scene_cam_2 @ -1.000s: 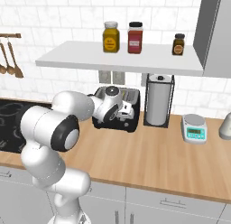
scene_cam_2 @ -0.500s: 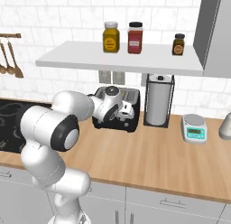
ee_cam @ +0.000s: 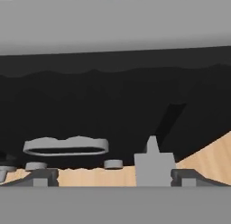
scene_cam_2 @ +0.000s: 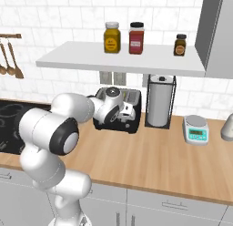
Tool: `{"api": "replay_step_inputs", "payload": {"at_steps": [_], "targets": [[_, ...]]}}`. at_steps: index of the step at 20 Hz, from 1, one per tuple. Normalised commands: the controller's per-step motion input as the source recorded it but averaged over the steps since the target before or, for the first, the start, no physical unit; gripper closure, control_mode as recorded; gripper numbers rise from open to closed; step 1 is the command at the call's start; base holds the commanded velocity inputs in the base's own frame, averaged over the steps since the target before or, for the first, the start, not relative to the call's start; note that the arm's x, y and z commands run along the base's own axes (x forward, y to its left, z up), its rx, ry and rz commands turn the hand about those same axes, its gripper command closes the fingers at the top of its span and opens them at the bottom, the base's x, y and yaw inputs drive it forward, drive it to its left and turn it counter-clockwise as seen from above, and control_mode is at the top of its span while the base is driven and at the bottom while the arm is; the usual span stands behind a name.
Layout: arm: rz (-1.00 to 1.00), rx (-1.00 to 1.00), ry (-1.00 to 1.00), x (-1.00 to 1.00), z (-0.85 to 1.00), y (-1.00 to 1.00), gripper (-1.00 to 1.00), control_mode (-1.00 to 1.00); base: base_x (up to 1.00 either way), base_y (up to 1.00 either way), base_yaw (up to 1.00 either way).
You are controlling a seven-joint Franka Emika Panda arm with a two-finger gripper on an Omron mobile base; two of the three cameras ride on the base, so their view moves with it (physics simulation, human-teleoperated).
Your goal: Start the toaster. Once the lever pops up, take the bread to the plate on the dining counter.
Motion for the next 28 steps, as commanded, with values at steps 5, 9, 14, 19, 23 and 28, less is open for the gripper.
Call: {"api": "replay_step_inputs", "payload": {"at_steps": [5, 9, 14, 19, 23, 28], "targets": [[0.00, 0.00, 0.00, -0.03, 0.00, 0.00, -1.00, -1.00, 0.00, 0.00, 0.00], [0.00, 0.00, -0.13, -0.29, 0.09, 0.00, -1.00, -1.00, 0.00, 0.00, 0.00], [0.00, 0.00, -0.30, -0.50, 0.32, 0.00, -1.00, -1.00, 0.00, 0.00, 0.00], [0.00, 0.00, -0.12, -0.03, 0.49, 0.00, -1.00, -1.00, 0.00, 0.00, 0.00], [0.00, 0.00, -0.06, 0.07, 0.50, 0.00, -1.00, -1.00, 0.00, 0.00, 0.00], [0.00, 0.00, 0.00, 0.25, 0.41, 0.00, -1.00, -1.00, 0.00, 0.00, 0.00]]}}
